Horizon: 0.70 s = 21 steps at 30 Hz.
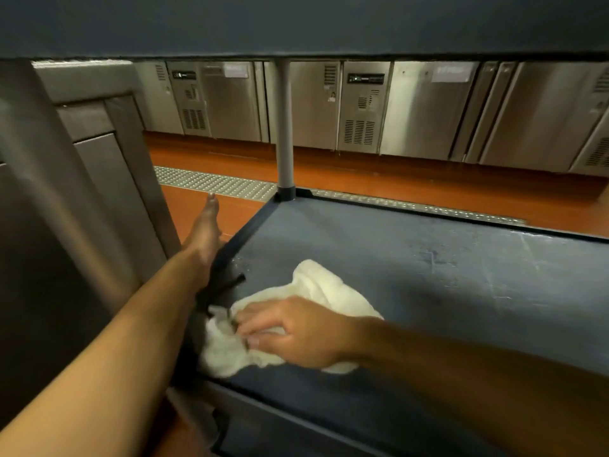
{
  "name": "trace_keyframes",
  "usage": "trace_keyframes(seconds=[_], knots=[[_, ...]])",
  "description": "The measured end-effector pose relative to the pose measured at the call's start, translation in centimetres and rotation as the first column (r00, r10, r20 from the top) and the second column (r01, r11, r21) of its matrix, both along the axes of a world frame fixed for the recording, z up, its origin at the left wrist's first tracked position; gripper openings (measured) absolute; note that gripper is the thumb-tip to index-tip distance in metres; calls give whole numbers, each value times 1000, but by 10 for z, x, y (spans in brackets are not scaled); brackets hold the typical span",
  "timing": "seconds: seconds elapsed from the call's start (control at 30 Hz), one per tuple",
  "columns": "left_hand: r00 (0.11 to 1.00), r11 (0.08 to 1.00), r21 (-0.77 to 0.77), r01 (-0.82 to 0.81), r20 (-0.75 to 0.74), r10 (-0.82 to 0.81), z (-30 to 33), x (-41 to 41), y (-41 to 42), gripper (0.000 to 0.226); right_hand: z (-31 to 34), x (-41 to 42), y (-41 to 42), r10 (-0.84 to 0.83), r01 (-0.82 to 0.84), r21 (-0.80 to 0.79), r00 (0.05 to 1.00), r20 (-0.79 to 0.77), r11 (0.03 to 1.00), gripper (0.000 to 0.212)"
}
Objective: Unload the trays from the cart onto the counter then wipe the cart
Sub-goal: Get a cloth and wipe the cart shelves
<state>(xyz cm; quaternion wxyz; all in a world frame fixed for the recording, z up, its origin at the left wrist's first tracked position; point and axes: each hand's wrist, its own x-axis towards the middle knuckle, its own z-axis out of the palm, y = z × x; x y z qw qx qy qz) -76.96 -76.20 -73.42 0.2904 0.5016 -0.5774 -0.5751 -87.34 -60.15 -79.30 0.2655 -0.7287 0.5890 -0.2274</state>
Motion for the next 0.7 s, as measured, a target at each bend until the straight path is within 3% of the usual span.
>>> trace_keyframes(seconds=[0.1, 0.23, 0.43, 0.5, 0.57, 0.63, 0.7], knots=[[999, 999, -39, 22, 29, -21, -9, -1, -11, 73, 1, -16, 72, 19, -19, -26, 1000, 15, 999, 32], [990, 991, -102, 92, 115, -81, -13, -3, -10, 75, 16, -55, 156, -129, 128, 22, 989, 65, 991, 29], [873, 943, -251, 217, 482, -73, -25, -10, 4, 112, 9, -76, 190, -280, 281, -1, 959, 31, 960, 33], [784, 876, -361, 320, 620, -31, -36, -20, 24, 116, 6, -74, 185, -293, 293, 12, 956, 6, 956, 35], [680, 725, -448, 523, 733, -37, -47, -42, 55, 107, 5, -74, 183, -293, 293, 20, 956, 5, 956, 35], [629, 605, -444, 661, 768, -124, -53, -66, 93, 101, 3, -75, 181, -290, 290, -9, 957, -3, 957, 35], [593, 543, -425, 724, 786, -176, -65, -79, 118, 90, 3, -75, 183, -313, 311, -46, 950, -22, 949, 34]])
